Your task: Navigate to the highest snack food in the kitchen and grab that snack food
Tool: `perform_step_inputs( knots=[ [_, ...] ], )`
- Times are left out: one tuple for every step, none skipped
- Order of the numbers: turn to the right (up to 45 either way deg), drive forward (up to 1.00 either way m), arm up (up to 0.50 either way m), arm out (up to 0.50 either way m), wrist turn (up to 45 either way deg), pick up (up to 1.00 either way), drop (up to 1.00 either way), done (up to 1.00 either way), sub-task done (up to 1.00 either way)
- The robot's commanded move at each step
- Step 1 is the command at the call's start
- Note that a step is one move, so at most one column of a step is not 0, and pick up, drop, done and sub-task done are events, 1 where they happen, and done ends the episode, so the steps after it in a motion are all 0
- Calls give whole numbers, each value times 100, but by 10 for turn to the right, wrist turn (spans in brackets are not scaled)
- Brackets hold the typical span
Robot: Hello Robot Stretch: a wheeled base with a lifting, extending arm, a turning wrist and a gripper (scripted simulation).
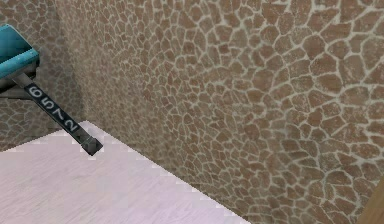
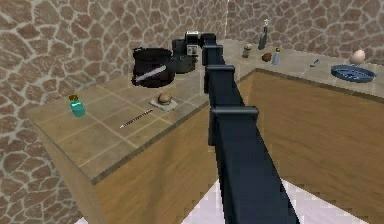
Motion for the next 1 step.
perform_step_inputs(
  knots=[
    [0,0,0,0,210,0,0,0,0]
  ],
)
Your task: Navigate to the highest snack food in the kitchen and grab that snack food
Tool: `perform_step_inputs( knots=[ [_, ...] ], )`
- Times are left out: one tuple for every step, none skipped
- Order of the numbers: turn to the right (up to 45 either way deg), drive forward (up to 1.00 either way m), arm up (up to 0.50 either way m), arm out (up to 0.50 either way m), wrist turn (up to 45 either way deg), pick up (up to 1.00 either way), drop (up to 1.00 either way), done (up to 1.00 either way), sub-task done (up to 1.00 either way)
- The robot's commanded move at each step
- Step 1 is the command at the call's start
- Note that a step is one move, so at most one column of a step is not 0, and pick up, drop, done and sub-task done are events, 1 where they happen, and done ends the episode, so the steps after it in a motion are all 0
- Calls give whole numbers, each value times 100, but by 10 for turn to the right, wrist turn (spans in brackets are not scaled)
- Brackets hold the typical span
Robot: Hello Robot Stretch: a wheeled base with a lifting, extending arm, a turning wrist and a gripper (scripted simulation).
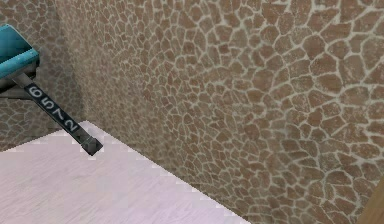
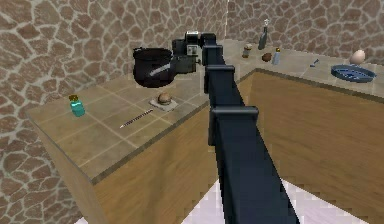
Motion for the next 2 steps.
perform_step_inputs(
  knots=[
    [0,0,-16,0,0,0,0,0,0],
    [0,0,0,0,0,100,0,0,0]
  ],
)
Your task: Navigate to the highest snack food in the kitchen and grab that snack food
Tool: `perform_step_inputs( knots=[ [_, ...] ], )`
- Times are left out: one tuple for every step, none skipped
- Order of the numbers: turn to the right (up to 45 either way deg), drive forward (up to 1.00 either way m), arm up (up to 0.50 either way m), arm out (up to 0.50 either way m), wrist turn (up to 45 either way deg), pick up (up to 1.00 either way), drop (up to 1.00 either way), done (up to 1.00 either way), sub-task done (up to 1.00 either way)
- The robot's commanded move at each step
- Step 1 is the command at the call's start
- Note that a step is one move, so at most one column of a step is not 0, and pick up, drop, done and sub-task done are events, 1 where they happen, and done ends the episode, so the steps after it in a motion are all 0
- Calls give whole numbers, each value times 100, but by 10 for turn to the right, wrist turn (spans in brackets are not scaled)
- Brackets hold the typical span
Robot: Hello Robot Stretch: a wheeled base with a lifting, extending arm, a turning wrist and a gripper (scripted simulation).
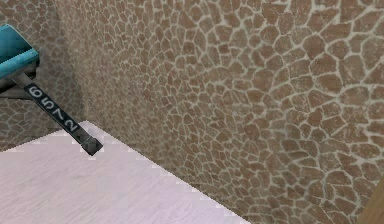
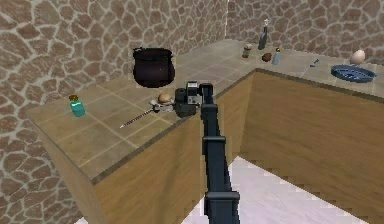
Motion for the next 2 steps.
perform_step_inputs(
  knots=[
    [0,0,10,0,0,0,0,0,0],
    [0,0,0,0,0,0,0,100,0]
  ],
)
